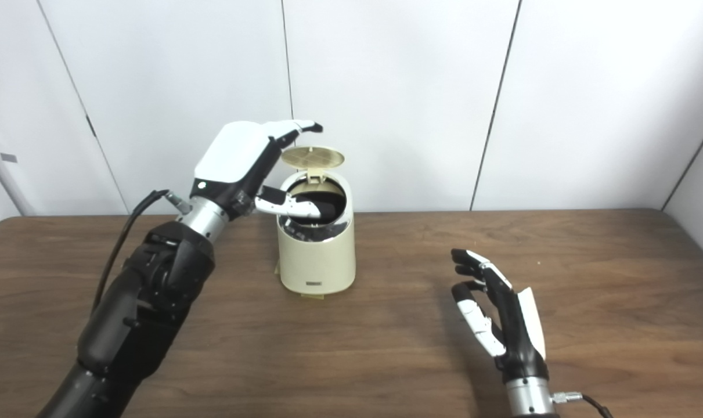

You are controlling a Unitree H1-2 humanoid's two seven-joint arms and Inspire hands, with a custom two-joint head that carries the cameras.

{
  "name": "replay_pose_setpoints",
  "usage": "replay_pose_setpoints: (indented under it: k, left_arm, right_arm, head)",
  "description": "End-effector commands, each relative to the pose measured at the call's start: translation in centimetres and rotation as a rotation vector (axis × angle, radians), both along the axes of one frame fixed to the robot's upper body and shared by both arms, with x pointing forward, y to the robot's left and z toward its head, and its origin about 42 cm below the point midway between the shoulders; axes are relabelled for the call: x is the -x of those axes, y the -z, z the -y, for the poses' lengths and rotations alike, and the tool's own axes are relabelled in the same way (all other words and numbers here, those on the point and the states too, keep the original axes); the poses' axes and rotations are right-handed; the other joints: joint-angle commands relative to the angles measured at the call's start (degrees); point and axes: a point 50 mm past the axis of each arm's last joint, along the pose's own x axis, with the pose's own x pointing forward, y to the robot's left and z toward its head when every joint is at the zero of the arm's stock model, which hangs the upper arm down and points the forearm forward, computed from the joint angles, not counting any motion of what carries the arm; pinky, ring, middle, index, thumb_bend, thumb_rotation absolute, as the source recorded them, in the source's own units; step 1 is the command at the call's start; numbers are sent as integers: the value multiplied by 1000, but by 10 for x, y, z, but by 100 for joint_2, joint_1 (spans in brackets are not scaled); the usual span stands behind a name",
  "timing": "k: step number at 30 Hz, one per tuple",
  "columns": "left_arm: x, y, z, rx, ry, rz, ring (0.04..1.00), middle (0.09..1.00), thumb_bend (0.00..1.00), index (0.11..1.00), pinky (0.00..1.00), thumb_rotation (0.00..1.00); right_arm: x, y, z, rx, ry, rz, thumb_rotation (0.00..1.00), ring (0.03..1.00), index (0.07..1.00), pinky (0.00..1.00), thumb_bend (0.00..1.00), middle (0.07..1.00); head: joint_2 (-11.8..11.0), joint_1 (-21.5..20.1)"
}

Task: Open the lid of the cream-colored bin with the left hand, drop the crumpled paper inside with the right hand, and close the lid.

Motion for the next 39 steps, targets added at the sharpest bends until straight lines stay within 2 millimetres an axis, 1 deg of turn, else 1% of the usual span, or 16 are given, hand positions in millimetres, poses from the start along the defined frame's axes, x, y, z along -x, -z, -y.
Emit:
replay_pose_setpoints:
  k: [1,5,7,8,11,15,20,25,26,28,30,32,35,37,39]
  left_arm:
    - [-8,-29,8,-26,3,70,894,875,999,902,860,659]
    - [-17,-27,15,-98,-13,30,922,880,1000,892,916,707]
    - [-20,-26,17,-122,-18,12,918,872,1000,879,906,706]
    - [-22,-24,18,-139,-24,-3,909,865,1000,869,880,710]
    - [-26,-21,22,-162,-32,-29,897,861,1000,862,850,713]
    - [-27,-16,26,-172,-37,-52,903,854,1000,852,856,723]
    - [-27,-14,26,-173,-38,-53,884,840,1000,839,839,720]
    - [-24,-14,25,-163,-35,-31,864,821,1000,822,836,727]
    - [-22,-14,25,-160,-38,-26,852,806,1000,811,839,727]
    - [-20,-15,25,-151,-42,-22,795,754,1000,766,840,738]
    - [-17,-16,24,-161,-55,-12,716,691,1000,703,850,760]
    - [-14,-15,23,-163,-67,-6,629,609,1000,628,833,786]
    - [-10,-12,22,-163,-82,-4,571,543,1000,584,835,808]
    - [-6,-9,21,-169,-91,9,567,528,1000,578,837,820]
    - [-3,-8,22,-180,-98,23,576,533,1000,581,837,826]
  right_arm:
    - [3,7,-4,8,-4,2,911,761,769,654,475,788]
    - [3,6,-5,18,-2,2,916,758,765,652,458,784]
    - [4,5,-6,22,-1,0,915,756,764,653,458,782]
    - [4,6,-6,27,-1,-2,921,757,765,657,462,781]
    - [4,6,-6,32,-1,-4,926,762,766,667,461,783]
    - [5,5,-6,32,0,-7,921,759,766,662,464,784]
    - [6,5,-6,36,0,-12,936,765,770,674,487,791]
    - [4,5,-6,33,-2,-5,919,762,770,668,471,787]
    - [4,5,-6,29,-2,-5,920,759,768,661,476,785]
    - [5,5,-6,30,0,-7,925,765,770,668,487,789]
    - [5,4,-6,38,3,-6,934,761,768,660,482,788]
    - [5,3,-6,41,5,-5,935,757,765,655,476,785]
    - [5,2,-5,39,2,-7,941,758,768,656,480,784]
    - [5,2,-5,30,-3,-9,934,766,772,666,477,790]
    - [5,2,-5,31,-4,-4,923,764,773,664,465,788]
  head:
    - [-3,-5]
    - [-6,-14]
    - [0,-32]
    - [0,-39]
    - [10,-63]
    - [26,-61]
    - [41,-47]
    - [62,-29]
    - [62,-29]
    - [86,-21]
    - [101,-17]
    - [114,-17]
    - [122,-14]
    - [143,-9]
    - [146,-8]
